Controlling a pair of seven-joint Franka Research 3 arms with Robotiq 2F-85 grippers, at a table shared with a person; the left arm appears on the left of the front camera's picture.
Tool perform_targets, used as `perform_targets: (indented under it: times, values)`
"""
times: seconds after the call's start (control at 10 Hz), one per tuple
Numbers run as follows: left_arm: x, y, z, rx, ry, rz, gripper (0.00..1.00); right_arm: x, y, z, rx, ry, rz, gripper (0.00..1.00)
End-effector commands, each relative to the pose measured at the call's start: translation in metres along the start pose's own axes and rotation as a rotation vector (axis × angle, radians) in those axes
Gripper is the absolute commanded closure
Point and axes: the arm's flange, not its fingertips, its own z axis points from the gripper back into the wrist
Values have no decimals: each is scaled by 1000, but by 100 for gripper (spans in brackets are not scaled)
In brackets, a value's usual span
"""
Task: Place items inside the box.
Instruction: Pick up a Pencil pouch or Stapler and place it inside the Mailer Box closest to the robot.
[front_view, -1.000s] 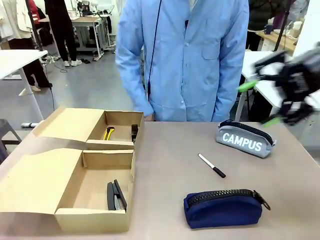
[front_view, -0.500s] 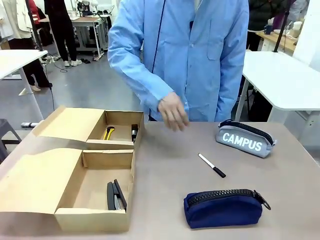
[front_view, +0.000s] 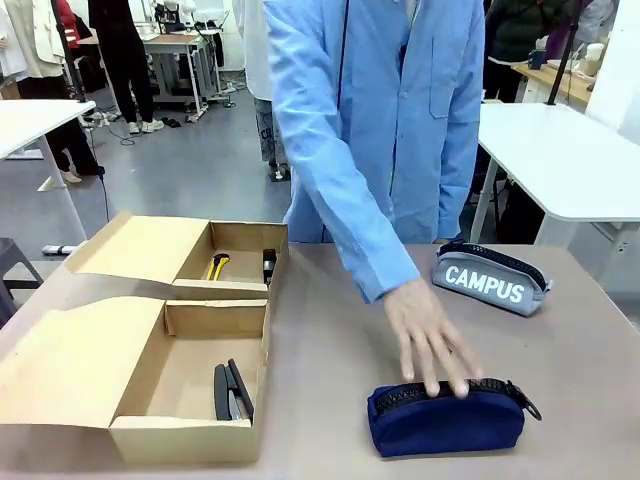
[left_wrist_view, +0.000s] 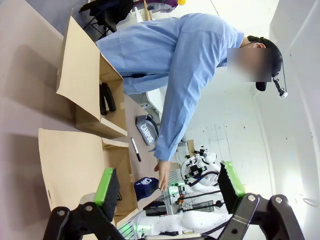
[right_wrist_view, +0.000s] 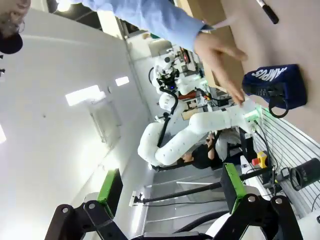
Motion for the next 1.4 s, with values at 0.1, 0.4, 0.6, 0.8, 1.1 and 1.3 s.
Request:
perform_targets:
  times: [0.1,0.4,0.6,0.8,1.1,1.3]
  values:
    - [0,-2,-1,-21,-7,-20,0,-13,21,3,-12,-20,15,0]
    - [0,-2,-1,-21,-7,-20,0,-13,21,3,-12,-20,15,0]
    - [0,-2,-1,-21,-7,-20,0,-13,21,3,-12,-20,15,0]
    - [0,-2,-1,-21,-7,-20,0,-13,21,3,-12,-20,15,0]
    - [0,-2,-1,-21,-7,-20,0,-13,21,3,-12,-20,15,0]
    - [0,-2,-1,-21,-7,-20,0,-13,21,3,-12,-20,15,0]
